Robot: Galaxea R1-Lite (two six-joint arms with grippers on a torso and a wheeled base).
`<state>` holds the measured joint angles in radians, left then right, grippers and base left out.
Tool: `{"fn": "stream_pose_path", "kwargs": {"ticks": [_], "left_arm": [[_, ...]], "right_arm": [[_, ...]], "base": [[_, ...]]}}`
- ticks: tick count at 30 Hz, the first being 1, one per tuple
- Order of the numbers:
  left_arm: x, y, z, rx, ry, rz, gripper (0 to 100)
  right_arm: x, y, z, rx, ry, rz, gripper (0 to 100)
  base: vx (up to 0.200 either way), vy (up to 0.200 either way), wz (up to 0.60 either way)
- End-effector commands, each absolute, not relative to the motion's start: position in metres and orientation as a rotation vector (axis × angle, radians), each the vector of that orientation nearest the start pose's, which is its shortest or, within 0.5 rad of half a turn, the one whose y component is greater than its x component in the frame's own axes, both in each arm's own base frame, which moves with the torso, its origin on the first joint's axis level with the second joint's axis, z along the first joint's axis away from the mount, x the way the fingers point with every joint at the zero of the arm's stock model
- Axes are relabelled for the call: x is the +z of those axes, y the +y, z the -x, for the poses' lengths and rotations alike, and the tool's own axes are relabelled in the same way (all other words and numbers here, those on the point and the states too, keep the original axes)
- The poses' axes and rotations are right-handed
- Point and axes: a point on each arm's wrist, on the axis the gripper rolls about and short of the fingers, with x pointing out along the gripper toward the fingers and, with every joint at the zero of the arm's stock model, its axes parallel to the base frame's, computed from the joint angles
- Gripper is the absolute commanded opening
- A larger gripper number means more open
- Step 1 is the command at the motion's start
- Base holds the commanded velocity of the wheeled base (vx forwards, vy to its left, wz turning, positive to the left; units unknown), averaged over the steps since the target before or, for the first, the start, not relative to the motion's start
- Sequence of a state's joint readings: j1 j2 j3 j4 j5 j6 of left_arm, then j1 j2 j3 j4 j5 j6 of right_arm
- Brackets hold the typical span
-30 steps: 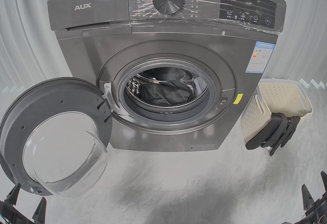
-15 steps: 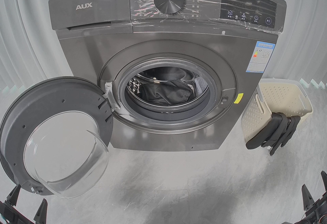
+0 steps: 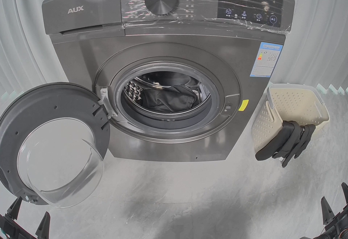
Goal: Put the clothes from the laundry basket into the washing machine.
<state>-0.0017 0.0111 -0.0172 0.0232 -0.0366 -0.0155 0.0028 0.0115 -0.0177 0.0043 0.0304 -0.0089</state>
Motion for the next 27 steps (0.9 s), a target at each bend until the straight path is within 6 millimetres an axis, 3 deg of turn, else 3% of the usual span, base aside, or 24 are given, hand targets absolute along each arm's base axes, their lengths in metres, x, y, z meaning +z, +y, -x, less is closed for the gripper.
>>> {"fn": "stream_pose_path", "kwargs": {"ticks": [1, 5, 11, 27], "left_arm": [[0.0757, -0.0008, 0.0235, -0.038, 0.014, 0.016, 100], [0.0757, -0.0008, 0.0235, -0.038, 0.014, 0.019, 100], [0.0757, -0.0007, 0.0235, -0.032, 0.014, 0.023, 100], [0.0757, -0.0006, 0.0235, -0.029, 0.014, 0.028, 100]], "right_arm": [[0.0750, 0.0006, 0.0228, 0.034, 0.004, 0.009, 100], [0.0750, 0.0006, 0.0228, 0.034, 0.004, 0.009, 100], [0.0750, 0.0006, 0.0228, 0.034, 0.004, 0.009, 100], [0.0750, 0.0006, 0.0228, 0.034, 0.004, 0.009, 100]], "base": [[0.000, -0.200, 0.00], [0.000, -0.200, 0.00], [0.000, 0.000, 0.00], [0.000, -0.200, 0.00]]}}
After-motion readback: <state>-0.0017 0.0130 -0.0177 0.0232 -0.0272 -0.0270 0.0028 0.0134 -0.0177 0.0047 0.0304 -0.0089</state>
